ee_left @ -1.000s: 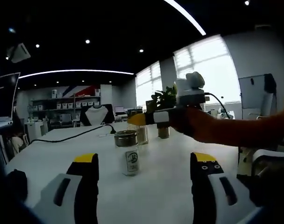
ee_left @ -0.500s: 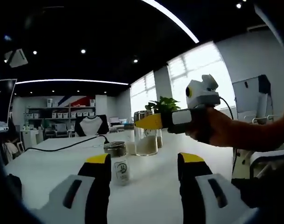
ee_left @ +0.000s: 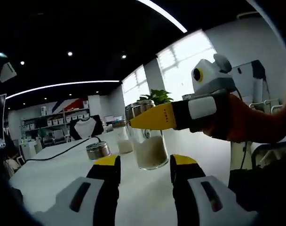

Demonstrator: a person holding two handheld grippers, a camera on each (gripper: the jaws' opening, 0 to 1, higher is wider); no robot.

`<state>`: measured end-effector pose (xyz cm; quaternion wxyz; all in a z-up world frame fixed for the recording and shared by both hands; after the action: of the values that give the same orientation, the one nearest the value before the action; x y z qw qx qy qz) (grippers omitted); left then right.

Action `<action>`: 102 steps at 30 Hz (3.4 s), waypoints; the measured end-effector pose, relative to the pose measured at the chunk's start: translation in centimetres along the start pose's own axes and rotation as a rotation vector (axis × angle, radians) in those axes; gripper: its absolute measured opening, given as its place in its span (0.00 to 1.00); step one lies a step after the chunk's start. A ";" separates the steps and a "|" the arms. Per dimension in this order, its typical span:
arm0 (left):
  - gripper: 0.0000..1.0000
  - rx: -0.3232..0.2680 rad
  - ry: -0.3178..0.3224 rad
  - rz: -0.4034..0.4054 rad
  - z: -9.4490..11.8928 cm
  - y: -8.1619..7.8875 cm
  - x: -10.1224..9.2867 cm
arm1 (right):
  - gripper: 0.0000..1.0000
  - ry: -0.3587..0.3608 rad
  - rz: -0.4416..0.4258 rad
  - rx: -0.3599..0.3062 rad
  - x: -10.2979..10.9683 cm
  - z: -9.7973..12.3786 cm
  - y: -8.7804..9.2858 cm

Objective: Rotate the seasoning bottle until the label or dispensing opening points toward the visible target arrow and the bottle remains upright within the marked orientation range

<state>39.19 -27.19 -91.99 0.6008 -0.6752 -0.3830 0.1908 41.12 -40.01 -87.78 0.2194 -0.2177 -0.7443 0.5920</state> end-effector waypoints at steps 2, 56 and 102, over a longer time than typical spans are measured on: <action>0.44 0.003 0.004 0.010 -0.2 0.0 -0.3 | 0.31 -0.002 0.001 -0.009 0.4 0.2 0.1; 0.34 -0.097 0.393 0.389 0.9 -1.4 -2.0 | 0.32 -0.350 -0.066 -0.026 2.1 3.1 -1.8; 0.36 -0.110 0.465 0.345 1.7 -1.8 -2.0 | 0.32 -0.459 -0.023 -0.006 2.9 3.5 -1.6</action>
<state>36.12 -27.58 -91.03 0.5938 -0.7874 -0.1245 0.1092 36.59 -41.40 -86.78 0.0504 -0.0695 -0.7789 0.6213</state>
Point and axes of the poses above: the point that each gripper's makers call its tool centre point, and the gripper's own axes: z roughly backward along the fingers, x roughly to its left, y roughly out of its underside, the point moved 9 cm from there along z, roughly backward along the fingers, and after that the axes turned 10 degrees about -x, right-handed, at the moved point
